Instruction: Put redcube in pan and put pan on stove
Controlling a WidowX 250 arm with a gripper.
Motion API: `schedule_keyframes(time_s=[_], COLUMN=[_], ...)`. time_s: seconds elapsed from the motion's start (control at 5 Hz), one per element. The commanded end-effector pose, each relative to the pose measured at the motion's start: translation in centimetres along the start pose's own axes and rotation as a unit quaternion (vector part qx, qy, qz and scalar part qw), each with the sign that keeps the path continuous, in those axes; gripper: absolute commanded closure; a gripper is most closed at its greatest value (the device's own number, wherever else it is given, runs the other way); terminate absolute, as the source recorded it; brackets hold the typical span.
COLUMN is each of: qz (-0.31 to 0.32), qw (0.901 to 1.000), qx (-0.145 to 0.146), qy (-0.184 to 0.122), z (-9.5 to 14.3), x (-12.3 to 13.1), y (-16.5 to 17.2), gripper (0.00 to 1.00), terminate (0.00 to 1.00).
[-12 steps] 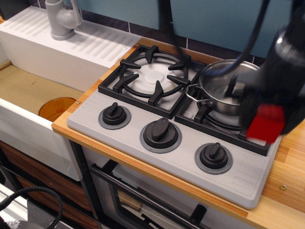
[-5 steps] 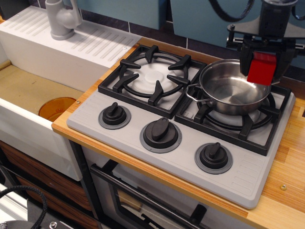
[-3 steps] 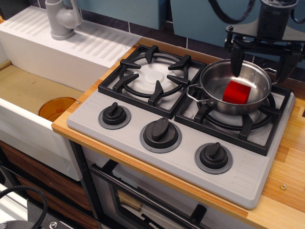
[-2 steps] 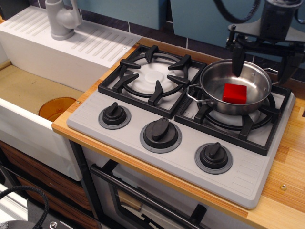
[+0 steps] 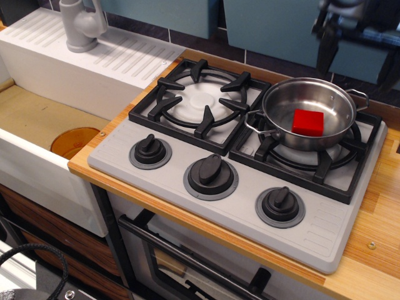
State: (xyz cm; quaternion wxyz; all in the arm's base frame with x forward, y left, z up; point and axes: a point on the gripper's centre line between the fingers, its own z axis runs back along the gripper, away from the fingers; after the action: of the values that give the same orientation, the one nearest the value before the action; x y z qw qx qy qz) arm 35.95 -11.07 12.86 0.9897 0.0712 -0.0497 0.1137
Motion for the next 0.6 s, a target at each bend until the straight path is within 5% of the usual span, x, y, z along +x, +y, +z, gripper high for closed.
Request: schedule_keyframes(time_s=[0.0, 0.4], qz=[-0.013, -0.026], qw=[0.9991, 0.9983], qx=[-0.014, -0.031], qy=[-0.037, -0.041], z=[3.1, 1.1], x=[2.9, 3.5], y=[3.2, 6.9], gripper=[0.0, 0.0], terminate=[0.0, 0.0])
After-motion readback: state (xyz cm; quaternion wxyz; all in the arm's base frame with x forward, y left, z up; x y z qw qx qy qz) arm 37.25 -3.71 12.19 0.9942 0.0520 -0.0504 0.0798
